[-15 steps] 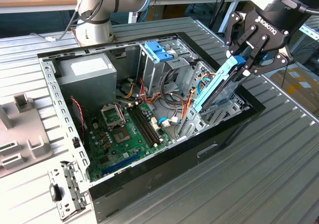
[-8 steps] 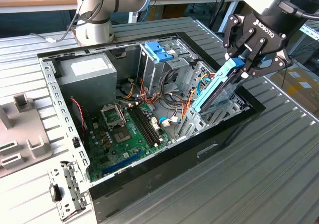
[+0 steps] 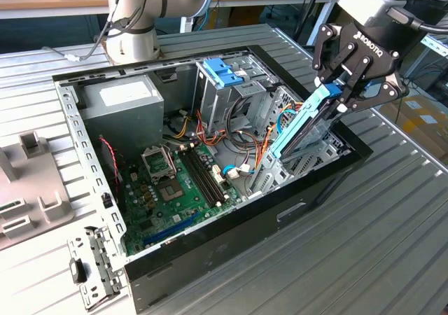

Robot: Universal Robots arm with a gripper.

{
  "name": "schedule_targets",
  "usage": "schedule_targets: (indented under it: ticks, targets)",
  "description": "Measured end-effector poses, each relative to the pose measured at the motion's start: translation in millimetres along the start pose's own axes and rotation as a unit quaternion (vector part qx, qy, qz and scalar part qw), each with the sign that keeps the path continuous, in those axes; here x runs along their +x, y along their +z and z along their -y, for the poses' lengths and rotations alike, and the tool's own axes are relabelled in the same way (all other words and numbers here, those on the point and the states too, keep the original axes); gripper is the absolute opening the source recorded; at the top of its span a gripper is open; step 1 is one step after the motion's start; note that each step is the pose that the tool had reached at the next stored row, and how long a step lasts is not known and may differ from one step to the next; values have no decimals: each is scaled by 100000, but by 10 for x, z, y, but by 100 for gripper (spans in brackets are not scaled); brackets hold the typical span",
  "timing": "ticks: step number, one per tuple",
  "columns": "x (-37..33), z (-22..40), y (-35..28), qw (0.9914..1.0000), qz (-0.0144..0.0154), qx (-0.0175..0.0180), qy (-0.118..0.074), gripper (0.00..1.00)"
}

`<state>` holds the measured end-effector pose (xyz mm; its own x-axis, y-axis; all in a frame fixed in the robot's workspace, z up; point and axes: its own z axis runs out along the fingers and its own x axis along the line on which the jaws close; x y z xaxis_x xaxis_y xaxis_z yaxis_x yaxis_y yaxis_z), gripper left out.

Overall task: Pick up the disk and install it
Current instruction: 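Insert the disk into the insertion slot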

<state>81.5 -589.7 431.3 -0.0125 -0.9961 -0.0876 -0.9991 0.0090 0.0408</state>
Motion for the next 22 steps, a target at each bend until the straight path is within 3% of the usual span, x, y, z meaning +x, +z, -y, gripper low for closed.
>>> schedule_targets:
  ticks: [5,6,13,15,18,19,22]
  targets:
    - [0,0,1,100000,-6,-1,-1,38]
    - [0,0,2,100000,-1,1,-1,44]
    - [0,0,4,100000,-3,-1,-1,43]
    - [0,0,4,100000,-4,0,0,30]
    - [0,0,5,100000,-2,-1,-1,24]
    - [0,0,5,100000,-2,-1,0,12]
    - [1,0,6,100000,-4,-1,1,11]
